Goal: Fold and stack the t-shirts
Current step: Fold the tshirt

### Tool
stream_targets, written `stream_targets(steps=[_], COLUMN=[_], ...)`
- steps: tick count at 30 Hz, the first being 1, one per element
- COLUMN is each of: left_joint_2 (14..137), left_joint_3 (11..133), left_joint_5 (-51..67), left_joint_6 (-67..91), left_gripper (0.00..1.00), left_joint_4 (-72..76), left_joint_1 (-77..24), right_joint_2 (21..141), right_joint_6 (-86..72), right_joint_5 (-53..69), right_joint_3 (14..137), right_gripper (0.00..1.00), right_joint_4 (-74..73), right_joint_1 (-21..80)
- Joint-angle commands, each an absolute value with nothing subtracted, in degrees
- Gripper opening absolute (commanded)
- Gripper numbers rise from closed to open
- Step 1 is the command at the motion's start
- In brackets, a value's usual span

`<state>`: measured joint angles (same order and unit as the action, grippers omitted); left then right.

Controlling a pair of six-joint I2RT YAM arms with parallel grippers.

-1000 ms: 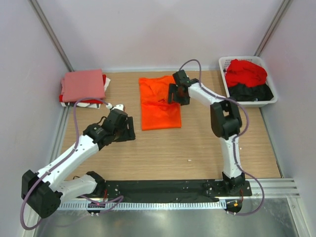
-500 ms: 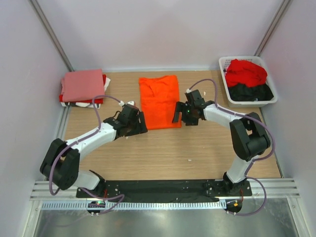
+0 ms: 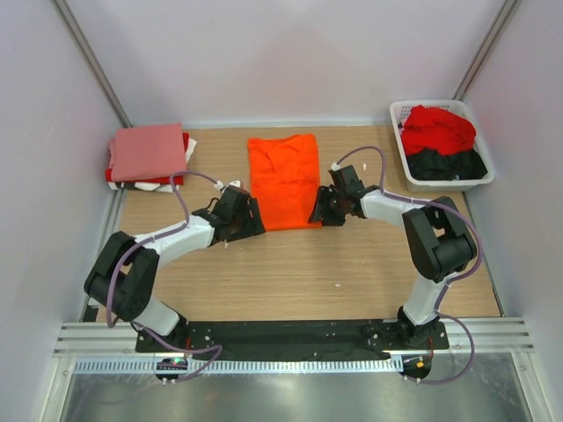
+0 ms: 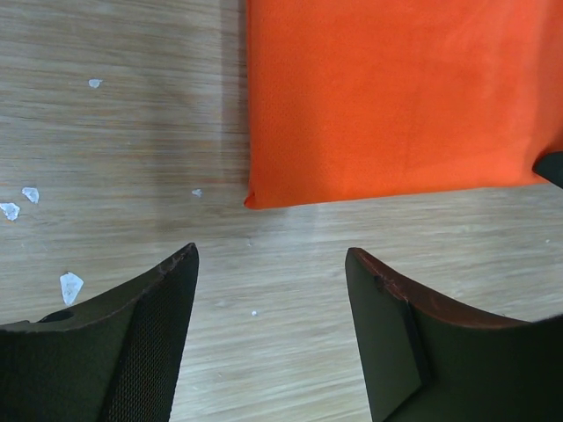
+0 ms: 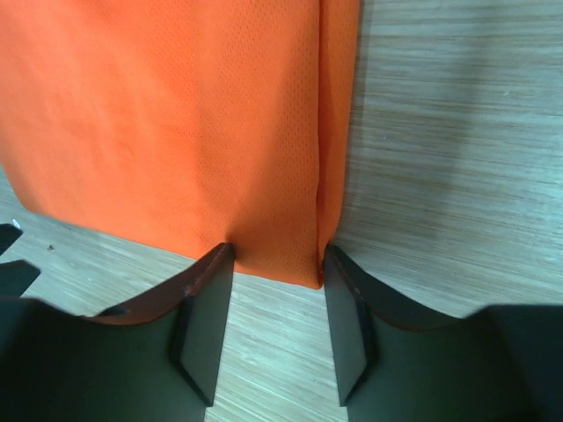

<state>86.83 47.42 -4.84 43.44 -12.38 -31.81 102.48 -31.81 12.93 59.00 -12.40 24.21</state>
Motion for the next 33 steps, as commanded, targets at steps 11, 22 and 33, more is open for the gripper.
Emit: stream_targets(steps=[11, 22, 33], left_joint_2=[91.93, 94.3, 94.66], left_joint_3=[45.62, 44.82, 43.07], left_joint_5=[-7.47, -7.47, -3.35], left_joint_6=[44.56, 43.51, 43.42], left_gripper=[0.51, 0.42, 0.0], left_joint_4=[-3.69, -1.15, 2.81], left_joint_1=[-31.03, -29.71, -29.71], right_joint_2=[105.11, 106.87, 105.47], right_joint_6=[-31.64, -31.29, -31.2], right_joint_5=[15.47, 15.38, 16.44], right_joint_3=[56.6, 57.04, 54.67], right_gripper=[0.38, 0.35, 0.05], right_joint_4=[-9.4, -9.67, -9.32], right_joint_1=[24.17, 24.26, 24.26])
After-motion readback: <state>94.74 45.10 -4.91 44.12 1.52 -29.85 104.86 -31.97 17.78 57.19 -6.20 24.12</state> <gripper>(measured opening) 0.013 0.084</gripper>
